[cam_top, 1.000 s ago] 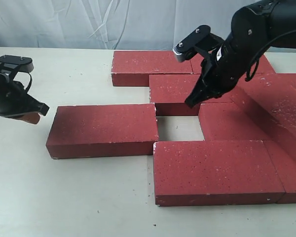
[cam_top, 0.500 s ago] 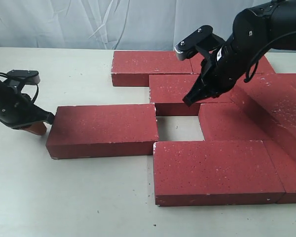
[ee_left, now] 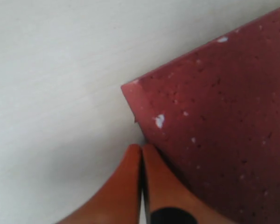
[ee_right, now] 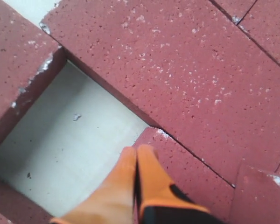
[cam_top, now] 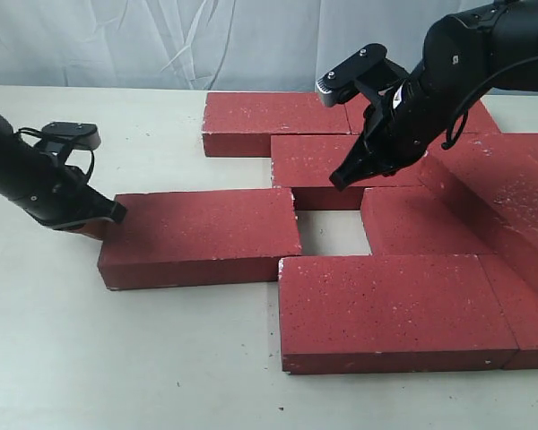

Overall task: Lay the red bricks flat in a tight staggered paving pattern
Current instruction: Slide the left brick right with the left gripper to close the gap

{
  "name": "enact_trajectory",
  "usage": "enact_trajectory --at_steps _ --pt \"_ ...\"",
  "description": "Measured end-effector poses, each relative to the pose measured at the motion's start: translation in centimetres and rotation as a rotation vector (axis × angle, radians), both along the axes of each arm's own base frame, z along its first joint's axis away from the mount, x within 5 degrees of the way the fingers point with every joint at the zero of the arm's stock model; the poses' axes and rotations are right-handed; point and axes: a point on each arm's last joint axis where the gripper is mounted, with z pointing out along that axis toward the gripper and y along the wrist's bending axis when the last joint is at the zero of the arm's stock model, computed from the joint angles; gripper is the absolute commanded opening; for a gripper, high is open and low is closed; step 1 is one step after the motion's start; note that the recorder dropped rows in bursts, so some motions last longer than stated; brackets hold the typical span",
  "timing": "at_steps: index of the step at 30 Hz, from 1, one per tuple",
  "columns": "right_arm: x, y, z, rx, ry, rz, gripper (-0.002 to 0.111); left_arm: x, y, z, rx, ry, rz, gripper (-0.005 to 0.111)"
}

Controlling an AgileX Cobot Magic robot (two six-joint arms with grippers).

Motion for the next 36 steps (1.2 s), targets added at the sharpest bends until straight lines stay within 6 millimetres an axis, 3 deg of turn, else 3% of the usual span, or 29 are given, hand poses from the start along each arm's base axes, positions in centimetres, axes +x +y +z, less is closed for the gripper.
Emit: enact_trajectory --at_steps 7,14,26,36 --pt "0.0 0.1 0.0 0.008 0.003 -0.003 -0.001 0.2 -1.7 0.2 0.008 -0.037 -0.039 0.000" --pt "0.0 0.1 0.0 0.010 -0.001 -0.003 -0.001 0.4 -1.9 0.3 0.019 -0.068 -0.029 0.000" --pt "0.0 0.1 0.0 0.013 -0.002 -0.005 -0.001 0.5 0.3 1.1 0.032 -0.022 0.052 0.000" --pt "0.0 0.1 0.0 0.013 -0.002 -0.005 -0.001 -0.4 -2.4 1.1 0.021 0.010 -0.052 0.000"
